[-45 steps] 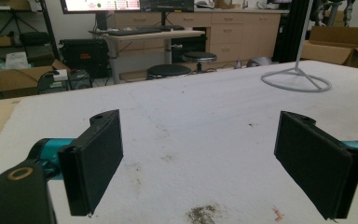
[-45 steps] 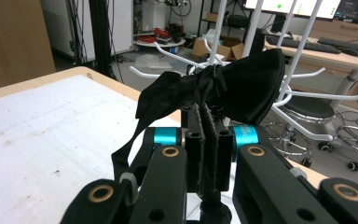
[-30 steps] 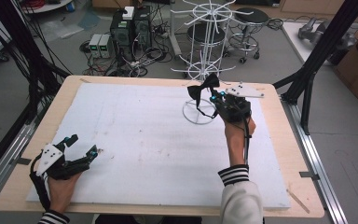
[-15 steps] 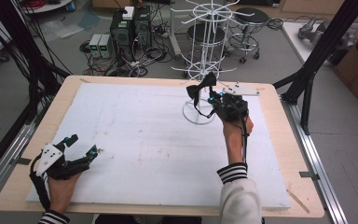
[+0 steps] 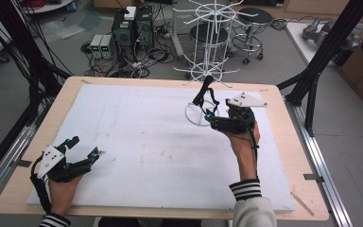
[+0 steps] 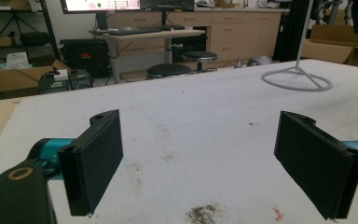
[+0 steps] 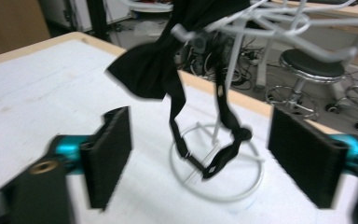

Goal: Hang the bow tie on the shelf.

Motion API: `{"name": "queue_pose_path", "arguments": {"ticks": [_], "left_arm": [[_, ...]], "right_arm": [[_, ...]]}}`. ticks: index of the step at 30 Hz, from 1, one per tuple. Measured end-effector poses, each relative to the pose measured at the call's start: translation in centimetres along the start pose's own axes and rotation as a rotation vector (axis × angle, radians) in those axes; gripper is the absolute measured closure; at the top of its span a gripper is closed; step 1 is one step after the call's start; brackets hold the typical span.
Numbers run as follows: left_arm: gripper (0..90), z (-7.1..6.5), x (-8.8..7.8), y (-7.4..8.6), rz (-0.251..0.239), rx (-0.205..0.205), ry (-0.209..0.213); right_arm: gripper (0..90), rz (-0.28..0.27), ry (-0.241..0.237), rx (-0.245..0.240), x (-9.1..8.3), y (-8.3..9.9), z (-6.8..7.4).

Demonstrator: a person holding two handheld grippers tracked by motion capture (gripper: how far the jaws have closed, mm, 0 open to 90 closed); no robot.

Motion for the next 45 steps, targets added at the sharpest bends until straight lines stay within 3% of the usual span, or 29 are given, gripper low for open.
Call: {"name": "queue_pose_path", "arguments": {"ticks": [2, 6, 9, 10, 16, 19, 24, 28, 36, 40, 43, 45], "left_arm": [[15.7, 0.0, 0.0, 0.0, -0.001, 0.002, 0.0], [15.7, -0.1, 0.0, 0.0, 0.002, 0.007, 0.003], [15.7, -0.1, 0.0, 0.0, -0.003, 0.008, 0.001], [15.7, -0.1, 0.0, 0.0, -0.004, 0.009, 0.001], [15.7, -0.1, 0.0, 0.0, -0.004, 0.014, 0.001], [15.7, -0.1, -0.1, 0.0, -0.005, 0.013, 0.0], [15.7, -0.1, -0.1, 0.0, -0.005, 0.016, 0.0], [15.7, -0.1, 0.0, 0.0, -0.005, 0.016, 0.001], [15.7, -0.2, 0.0, 0.0, -0.002, 0.019, 0.001], [15.7, -0.2, 0.0, 0.0, -0.004, 0.021, 0.0], [15.7, -0.2, -0.1, 0.0, -0.006, 0.02, -0.001], [15.7, -0.1, -0.1, -0.1, -0.012, 0.015, -0.003]], "right_arm": [[12.4, -0.017, -0.017, -0.018, -0.6, 0.6, 0.6], [11.1, -0.05, -0.037, -0.035, -2.2, 2.4, 1.4], [11.1, -0.111, -0.03, -0.037, -3.6, 3.7, 1.8], [11.1, -0.163, -0.035, -0.018, -4.5, 4.6, 2.0], [11.1, -0.24, -0.006, -0.004, -6.0, 7.0, 2.0], [11.2, -0.275, 0.008, -0.012, -6.6, 9.2, 2.1], [11.2, -0.277, 0.028, -0.005, -6.5, 11.4, 1.8], [11.2, -0.273, 0.071, 0.011, -6.2, 13.4, 1.0], [11.2, -0.282, 0.095, 0.002, -6.3, 13.7, 0.8], [11.2, -0.284, 0.091, 0.051, -6.3, 13.8, 0.3], [11.2, -0.288, 0.096, 0.048, -6.3, 13.8, 0.4], [11.2, -0.288, 0.101, 0.021, -6.3, 13.7, 0.6]]}}
Point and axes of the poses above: each handheld gripper's, and its own axes: x roughly forward along the jaws, y roughly out of its underside, z roughly to its left, the point moved 10 cm from there along x, roughly forward along the jaws, and after that the axes turned 8 degrees about -y, right-handed, at the moved point
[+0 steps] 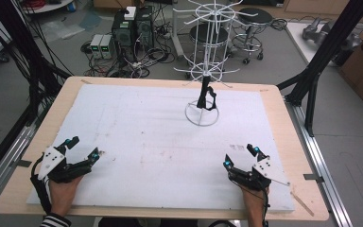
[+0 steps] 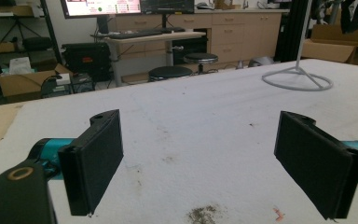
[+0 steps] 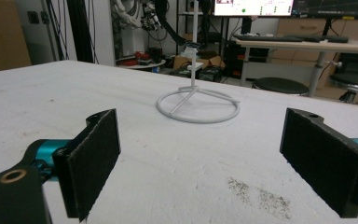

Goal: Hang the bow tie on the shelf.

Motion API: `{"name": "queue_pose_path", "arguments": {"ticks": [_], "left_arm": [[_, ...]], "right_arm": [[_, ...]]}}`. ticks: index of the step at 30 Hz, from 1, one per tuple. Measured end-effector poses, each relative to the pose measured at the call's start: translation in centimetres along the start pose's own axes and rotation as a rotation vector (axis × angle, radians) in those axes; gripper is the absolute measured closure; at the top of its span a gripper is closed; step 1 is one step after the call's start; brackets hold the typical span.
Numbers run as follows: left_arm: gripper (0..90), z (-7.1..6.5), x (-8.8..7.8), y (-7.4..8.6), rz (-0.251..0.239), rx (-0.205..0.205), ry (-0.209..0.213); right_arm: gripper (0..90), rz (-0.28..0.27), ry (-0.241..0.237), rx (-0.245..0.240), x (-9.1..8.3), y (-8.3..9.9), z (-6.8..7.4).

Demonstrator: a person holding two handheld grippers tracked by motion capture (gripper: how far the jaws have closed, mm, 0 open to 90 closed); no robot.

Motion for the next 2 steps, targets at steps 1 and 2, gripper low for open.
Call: {"name": "queue_pose_path", "arguments": {"ticks": [1, 2], "left_arm": [[15.7, 0.02, 0.0, 0.0, 0.0, -0.004, -0.001], [15.7, 0.04, 0.0, 0.0, 0.001, -0.004, -0.001]], "right_arm": [[11.2, 0.002, 0.004, -0.003, 0.02, 0.01, -0.01], [11.2, 0.002, 0.004, -0.003, 0.02, 0.01, -0.01]]}}
Point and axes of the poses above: each handheld gripper's, and its own axes: x roughly forward along the jaws, y roughly out of its underside, z roughly to its left, the point moved 10 cm from there along x, roughly forward along the jaws, and after that the axes turned 8 degrees about -y, right-handed, at the moved point
